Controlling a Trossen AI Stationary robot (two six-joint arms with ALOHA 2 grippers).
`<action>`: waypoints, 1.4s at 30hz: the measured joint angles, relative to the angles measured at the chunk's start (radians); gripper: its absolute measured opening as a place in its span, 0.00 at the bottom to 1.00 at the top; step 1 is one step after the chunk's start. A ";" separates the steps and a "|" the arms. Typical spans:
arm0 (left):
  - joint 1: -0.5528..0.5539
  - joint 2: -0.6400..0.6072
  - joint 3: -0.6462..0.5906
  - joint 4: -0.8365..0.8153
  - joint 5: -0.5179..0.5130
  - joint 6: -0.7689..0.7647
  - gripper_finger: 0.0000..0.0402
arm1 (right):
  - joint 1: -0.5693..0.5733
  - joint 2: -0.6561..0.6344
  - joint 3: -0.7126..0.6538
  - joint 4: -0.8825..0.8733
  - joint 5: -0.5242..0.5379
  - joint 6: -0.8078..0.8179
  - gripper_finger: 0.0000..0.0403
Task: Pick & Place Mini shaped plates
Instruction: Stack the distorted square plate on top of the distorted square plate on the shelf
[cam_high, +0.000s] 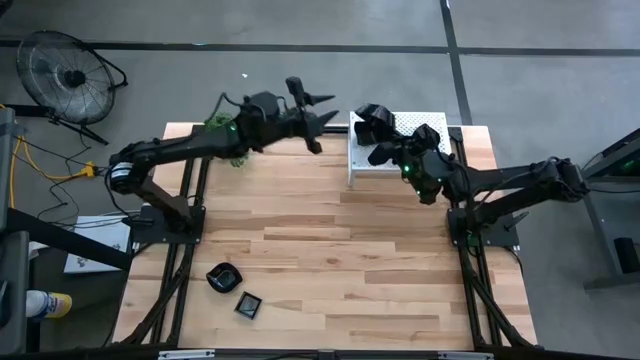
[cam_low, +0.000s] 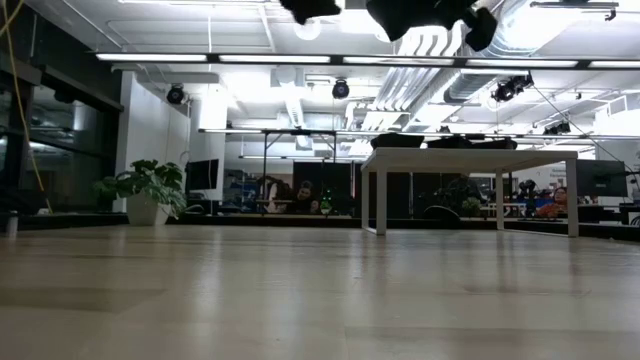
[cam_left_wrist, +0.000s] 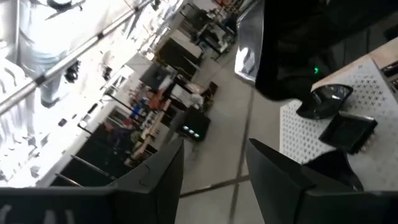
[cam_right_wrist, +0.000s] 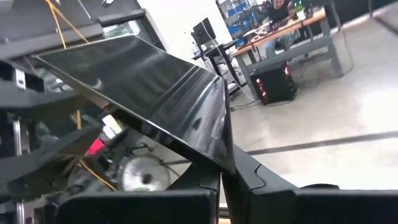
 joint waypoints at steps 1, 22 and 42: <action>0.018 -0.012 0.000 -0.024 0.022 -0.012 0.42 | -0.016 0.000 0.000 -0.002 -0.018 0.029 0.00; 0.275 -0.126 0.000 -0.352 0.412 -0.088 0.42 | -0.434 -0.013 0.000 -0.323 -0.851 0.472 0.00; 0.272 -0.126 0.000 -0.410 0.413 -0.082 0.42 | -0.580 -0.013 0.000 -0.463 -1.072 0.646 0.00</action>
